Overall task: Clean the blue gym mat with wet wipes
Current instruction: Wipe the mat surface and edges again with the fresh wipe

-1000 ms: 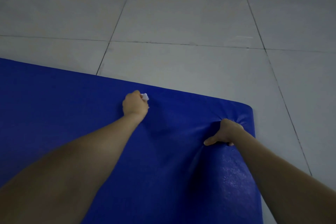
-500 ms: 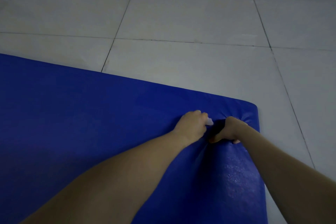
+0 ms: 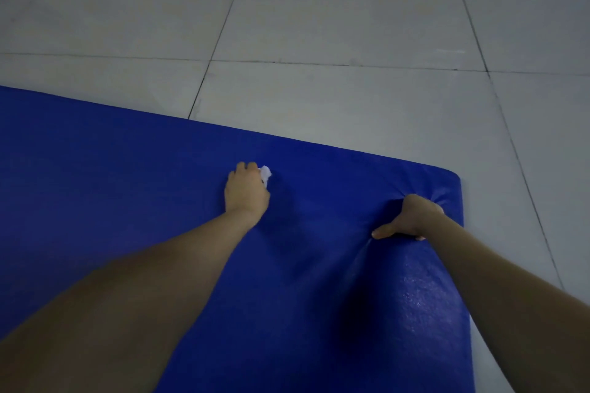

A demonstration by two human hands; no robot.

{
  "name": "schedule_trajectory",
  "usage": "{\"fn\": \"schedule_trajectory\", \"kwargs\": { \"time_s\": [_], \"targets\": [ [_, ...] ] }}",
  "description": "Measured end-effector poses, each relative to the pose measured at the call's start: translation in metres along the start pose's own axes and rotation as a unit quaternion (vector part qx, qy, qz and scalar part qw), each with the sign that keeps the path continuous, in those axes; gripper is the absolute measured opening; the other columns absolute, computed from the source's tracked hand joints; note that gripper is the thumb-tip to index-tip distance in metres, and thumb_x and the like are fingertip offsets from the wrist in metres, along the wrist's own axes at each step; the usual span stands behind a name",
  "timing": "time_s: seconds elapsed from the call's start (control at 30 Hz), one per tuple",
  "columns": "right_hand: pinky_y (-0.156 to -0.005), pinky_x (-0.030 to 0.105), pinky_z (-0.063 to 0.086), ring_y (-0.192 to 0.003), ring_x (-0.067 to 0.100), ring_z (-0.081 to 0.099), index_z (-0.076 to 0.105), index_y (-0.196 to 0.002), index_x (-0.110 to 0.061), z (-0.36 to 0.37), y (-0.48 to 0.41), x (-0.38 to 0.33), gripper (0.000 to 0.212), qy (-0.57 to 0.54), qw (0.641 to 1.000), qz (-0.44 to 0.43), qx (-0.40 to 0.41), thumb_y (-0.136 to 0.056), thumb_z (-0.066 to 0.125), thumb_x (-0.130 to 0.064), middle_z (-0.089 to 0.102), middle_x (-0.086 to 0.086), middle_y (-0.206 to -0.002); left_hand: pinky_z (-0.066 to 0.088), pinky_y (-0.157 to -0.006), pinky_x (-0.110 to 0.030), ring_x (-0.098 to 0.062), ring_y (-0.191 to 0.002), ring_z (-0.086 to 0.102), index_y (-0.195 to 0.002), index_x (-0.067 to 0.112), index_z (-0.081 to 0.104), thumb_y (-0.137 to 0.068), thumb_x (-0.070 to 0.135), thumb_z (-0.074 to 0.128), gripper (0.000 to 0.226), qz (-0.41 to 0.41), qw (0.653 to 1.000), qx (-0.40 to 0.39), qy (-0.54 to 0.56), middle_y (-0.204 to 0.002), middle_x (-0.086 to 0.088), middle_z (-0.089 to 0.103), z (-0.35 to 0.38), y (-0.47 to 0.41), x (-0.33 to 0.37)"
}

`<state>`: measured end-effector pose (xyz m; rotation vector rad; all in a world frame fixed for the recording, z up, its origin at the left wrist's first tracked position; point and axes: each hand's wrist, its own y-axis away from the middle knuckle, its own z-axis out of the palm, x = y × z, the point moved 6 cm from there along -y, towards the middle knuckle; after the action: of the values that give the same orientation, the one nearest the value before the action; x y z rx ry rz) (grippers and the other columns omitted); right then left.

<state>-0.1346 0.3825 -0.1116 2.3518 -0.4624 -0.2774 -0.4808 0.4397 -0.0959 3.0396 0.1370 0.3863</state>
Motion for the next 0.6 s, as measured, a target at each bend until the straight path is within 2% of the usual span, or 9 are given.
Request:
{"fn": "schedule_trajectory", "kwargs": {
  "time_s": [0.07, 0.13, 0.2, 0.27, 0.33, 0.4, 0.47, 0.5, 0.6],
  "targets": [
    [-0.077, 0.036, 0.046, -0.09, 0.021, 0.058, 0.048, -0.105, -0.018, 0.0, 0.008, 0.003, 0.09, -0.015, 1.0, -0.003, 0.022, -0.047, 0.085, -0.076, 0.061, -0.001, -0.096, 0.044, -0.075, -0.035, -0.027, -0.103, 0.056, -0.116, 0.011, 0.059, -0.099, 0.02, 0.054, 0.019, 0.042, 0.998, -0.038, 0.015, -0.111, -0.009, 0.057, 0.004, 0.012, 0.037],
    [-0.082, 0.038, 0.05, -0.103, 0.026, 0.057, 0.049, -0.115, -0.015, 0.005, 0.019, 0.007, 0.092, -0.03, 0.998, -0.014, 0.053, -0.054, 0.083, -0.076, 0.06, 0.005, -0.116, 0.046, -0.072, -0.037, -0.027, -0.096, 0.057, -0.099, 0.014, 0.058, -0.095, 0.017, 0.055, 0.006, 0.08, 0.992, -0.069, 0.065, -0.096, -0.005, 0.056, 0.008, 0.035, 0.078],
    [-0.086, 0.041, 0.053, -0.11, 0.029, 0.058, 0.046, -0.127, -0.012, 0.012, 0.034, 0.01, 0.095, -0.043, 0.996, -0.022, 0.074, -0.063, 0.079, -0.073, 0.053, 0.011, -0.13, 0.052, -0.074, -0.042, -0.029, -0.09, 0.059, -0.087, 0.014, 0.053, -0.089, 0.013, 0.059, 0.007, 0.119, 0.98, -0.106, 0.12, -0.09, -0.007, 0.059, 0.018, 0.064, 0.122],
    [-0.085, 0.042, 0.057, -0.107, 0.028, 0.062, 0.042, -0.134, -0.012, 0.023, 0.051, 0.008, 0.095, -0.026, 0.999, -0.026, 0.004, -0.066, 0.081, -0.066, 0.05, 0.01, -0.131, 0.056, -0.081, -0.043, -0.029, -0.094, 0.064, -0.094, 0.015, 0.064, -0.088, 0.013, 0.063, 0.007, 0.14, 0.961, -0.168, 0.168, -0.099, -0.009, 0.067, 0.033, 0.092, 0.158],
    [-0.075, 0.038, 0.063, -0.089, 0.021, 0.066, 0.051, -0.123, -0.019, 0.035, 0.069, -0.001, 0.074, 0.007, 0.991, -0.048, -0.125, -0.067, 0.084, -0.054, 0.054, 0.004, -0.115, 0.055, -0.087, -0.041, -0.028, -0.1, 0.065, -0.11, 0.02, 0.069, -0.092, 0.016, 0.062, 0.02, 0.167, 0.95, -0.207, 0.161, -0.107, -0.006, 0.068, 0.047, 0.109, 0.181],
    [-0.082, 0.042, 0.062, -0.087, 0.019, 0.063, 0.056, -0.118, -0.021, 0.05, 0.085, -0.009, 0.066, 0.034, 0.982, -0.053, -0.18, -0.067, 0.087, -0.049, 0.059, 0.002, -0.104, 0.053, -0.087, -0.041, -0.027, -0.103, 0.064, -0.12, 0.022, 0.065, -0.096, 0.016, 0.058, 0.026, 0.196, 0.951, -0.209, 0.115, -0.116, -0.004, 0.064, 0.053, 0.115, 0.187],
    [-0.094, 0.044, 0.054, -0.113, 0.026, 0.057, 0.041, -0.137, -0.016, 0.064, 0.09, -0.008, 0.098, 0.082, 0.987, -0.039, -0.13, -0.061, 0.089, -0.054, 0.052, 0.006, -0.125, 0.052, -0.085, -0.04, -0.027, -0.103, 0.064, -0.124, 0.018, 0.06, -0.098, 0.015, 0.057, 0.026, 0.226, 0.953, -0.189, 0.072, -0.122, -0.005, 0.06, 0.053, 0.118, 0.185],
    [-0.094, 0.043, 0.05, -0.122, 0.029, 0.053, 0.032, -0.143, -0.014, 0.067, 0.091, -0.006, 0.11, 0.098, 0.991, -0.025, -0.091, -0.059, 0.089, -0.057, 0.046, 0.009, -0.135, 0.051, -0.081, -0.038, -0.027, -0.101, 0.064, -0.123, 0.016, 0.059, -0.098, 0.013, 0.057, 0.025, 0.24, 0.954, -0.176, 0.042, -0.121, -0.006, 0.059, 0.051, 0.119, 0.182],
    [-0.091, 0.042, 0.049, -0.124, 0.031, 0.053, 0.025, -0.147, -0.013, 0.068, 0.089, -0.004, 0.122, 0.098, 0.993, -0.032, -0.054, -0.056, 0.09, -0.062, 0.043, 0.013, -0.141, 0.042, -0.068, -0.033, -0.026, -0.09, 0.064, -0.119, 0.015, 0.056, -0.093, 0.002, 0.06, 0.03, 0.263, 0.955, -0.131, -0.028, -0.113, -0.007, 0.056, 0.047, 0.12, 0.165]
  ]
}}
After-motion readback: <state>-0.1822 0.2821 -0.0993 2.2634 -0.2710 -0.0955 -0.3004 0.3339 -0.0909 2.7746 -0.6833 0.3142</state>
